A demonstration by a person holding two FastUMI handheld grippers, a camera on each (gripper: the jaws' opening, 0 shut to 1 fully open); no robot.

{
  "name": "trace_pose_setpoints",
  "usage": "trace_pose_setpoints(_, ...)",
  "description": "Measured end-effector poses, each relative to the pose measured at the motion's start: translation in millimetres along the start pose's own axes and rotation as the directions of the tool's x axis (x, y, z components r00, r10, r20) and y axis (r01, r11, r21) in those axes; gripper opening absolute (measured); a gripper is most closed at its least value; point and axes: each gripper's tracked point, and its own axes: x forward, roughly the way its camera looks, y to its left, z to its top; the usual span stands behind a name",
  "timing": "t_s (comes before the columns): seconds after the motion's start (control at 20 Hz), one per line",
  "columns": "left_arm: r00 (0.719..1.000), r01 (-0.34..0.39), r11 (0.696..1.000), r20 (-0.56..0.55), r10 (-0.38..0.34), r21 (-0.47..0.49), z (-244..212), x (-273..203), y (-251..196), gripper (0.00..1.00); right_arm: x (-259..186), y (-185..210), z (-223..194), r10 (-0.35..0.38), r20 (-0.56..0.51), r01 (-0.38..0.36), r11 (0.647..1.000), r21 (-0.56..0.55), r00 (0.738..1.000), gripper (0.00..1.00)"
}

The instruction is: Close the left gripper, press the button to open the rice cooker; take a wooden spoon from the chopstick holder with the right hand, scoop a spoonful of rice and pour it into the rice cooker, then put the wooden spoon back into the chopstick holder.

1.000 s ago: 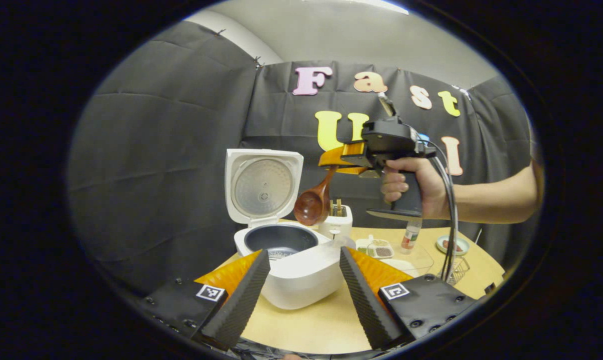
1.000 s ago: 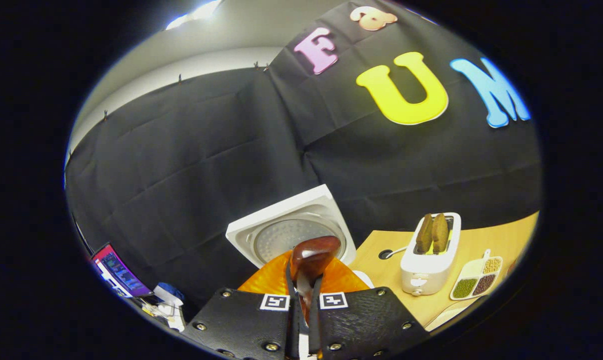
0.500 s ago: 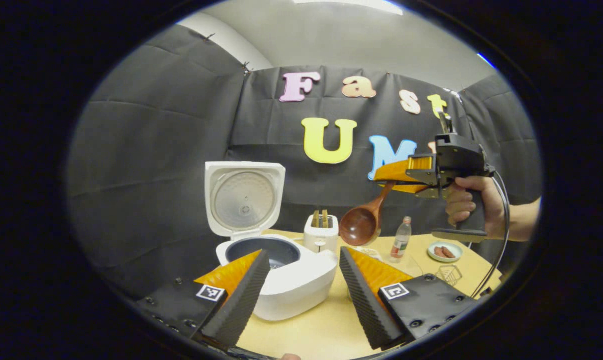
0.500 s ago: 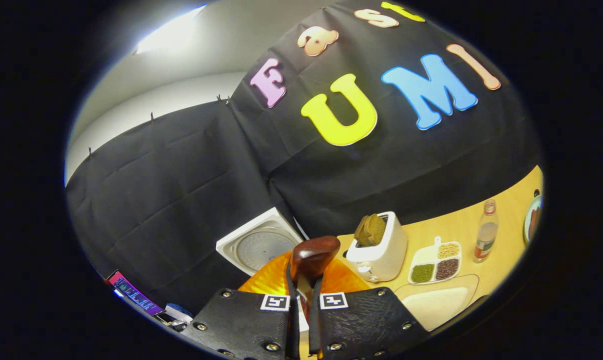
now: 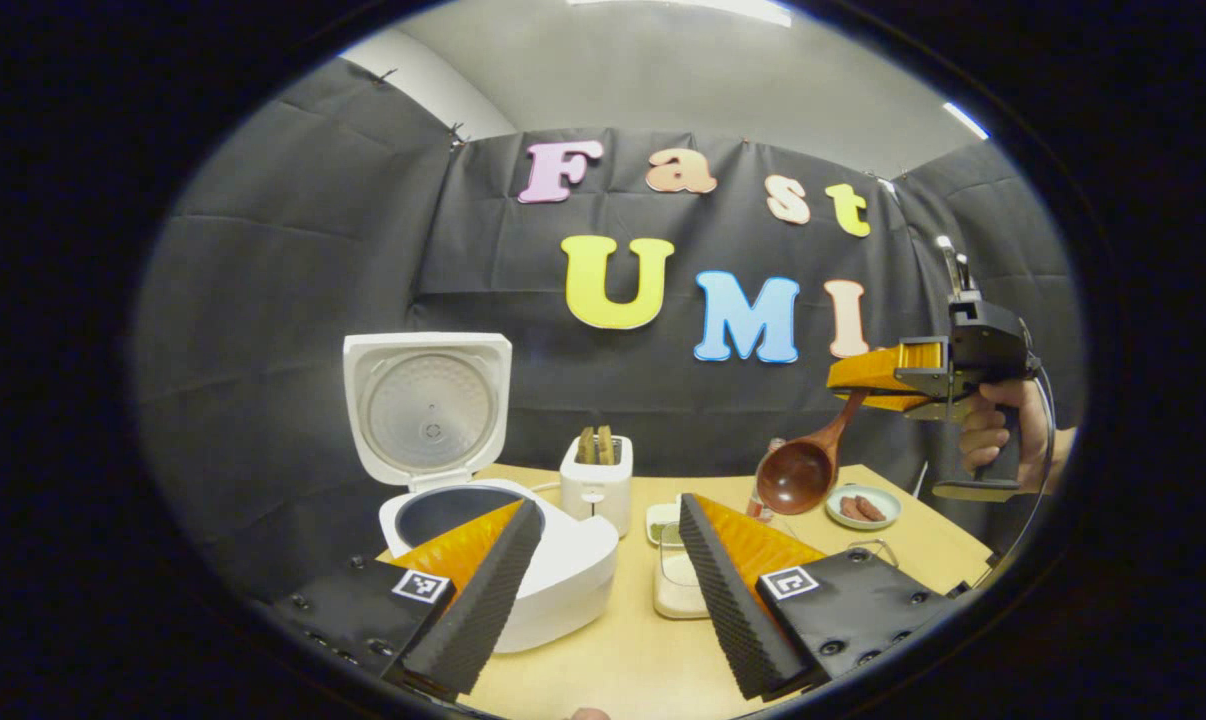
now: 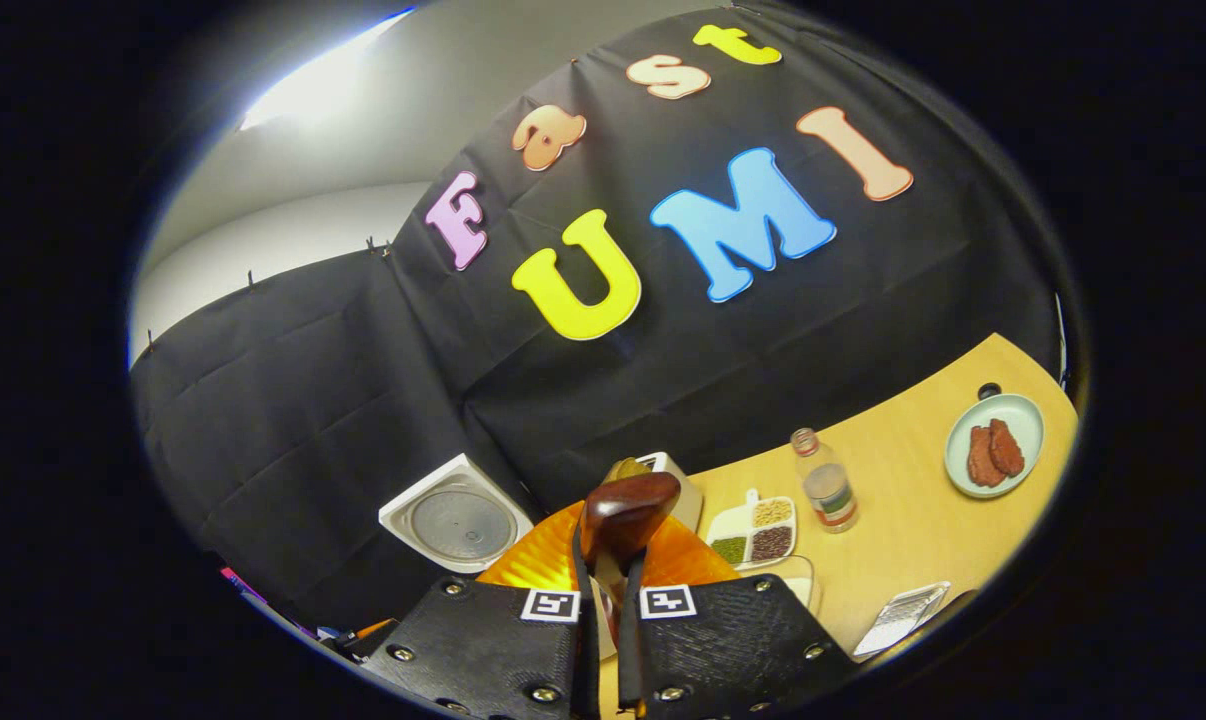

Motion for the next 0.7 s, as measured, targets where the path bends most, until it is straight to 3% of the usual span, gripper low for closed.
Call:
trace_pose_setpoints(0.35, 0.999, 0.036, 0.999, 0.028, -0.037, 0.031, 20.4, 8.0, -29.9, 0.98, -42.3, -60.0, 20.1, -0.106, 0.035, 0.106, 0.994, 0.013, 0.994, 0.07)
trace_pose_setpoints(0.7, 0.999, 0.017, 0.998, 0.041, -0.019, 0.055, 32.0, 6.2, -35.6, 0.97, -65.1, -121.4, 11.2, -0.231, 0.028, 0.230, 0.972, 0.051, 0.972, 0.07)
